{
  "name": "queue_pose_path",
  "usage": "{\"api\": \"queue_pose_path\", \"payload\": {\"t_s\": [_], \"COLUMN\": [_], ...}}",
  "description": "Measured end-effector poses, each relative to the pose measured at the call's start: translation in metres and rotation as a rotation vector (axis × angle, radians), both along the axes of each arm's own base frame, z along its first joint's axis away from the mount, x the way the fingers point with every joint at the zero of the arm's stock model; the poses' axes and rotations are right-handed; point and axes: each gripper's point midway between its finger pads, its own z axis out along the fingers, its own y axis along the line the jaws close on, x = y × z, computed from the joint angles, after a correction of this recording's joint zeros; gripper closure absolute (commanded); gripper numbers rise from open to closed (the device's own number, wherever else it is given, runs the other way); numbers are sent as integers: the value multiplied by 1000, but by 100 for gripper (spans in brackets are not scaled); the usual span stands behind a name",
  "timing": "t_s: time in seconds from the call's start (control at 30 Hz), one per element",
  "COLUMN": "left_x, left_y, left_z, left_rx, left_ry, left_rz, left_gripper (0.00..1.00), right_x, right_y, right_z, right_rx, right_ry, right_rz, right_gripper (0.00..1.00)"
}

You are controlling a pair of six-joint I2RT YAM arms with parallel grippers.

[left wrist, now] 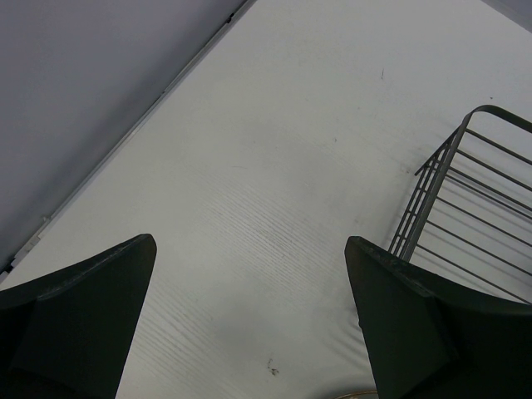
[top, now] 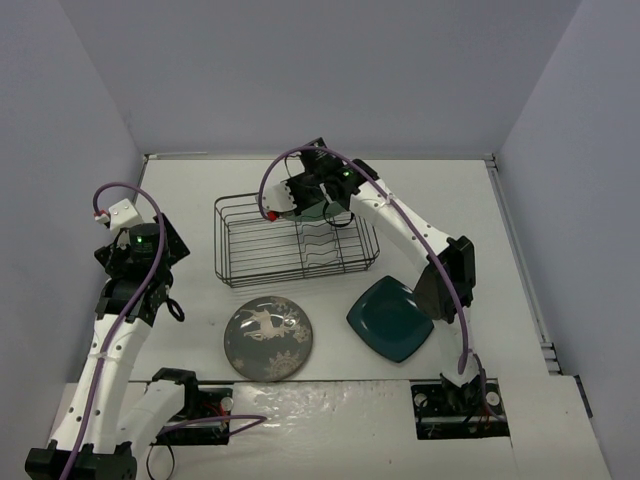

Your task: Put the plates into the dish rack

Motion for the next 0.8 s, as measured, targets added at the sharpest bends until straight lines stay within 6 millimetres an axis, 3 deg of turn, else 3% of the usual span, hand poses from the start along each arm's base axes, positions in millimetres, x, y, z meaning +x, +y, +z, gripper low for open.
{"api": "queue_pose_path", "payload": {"t_s": [0.53, 0.8], "left_x": [0, 0], "left_y": [0, 0], "left_z": [0, 0], "left_rx": [0, 0], "left_ry": [0, 0], "left_rz": [0, 0], "left_gripper": [3, 3], "right_x": [4, 5], "right_y": [0, 1], "right_z": [-12, -11], "right_rx": [9, 14], "right_ry": [5, 2], "right_rz": [-13, -15], "right_gripper": [90, 74]}}
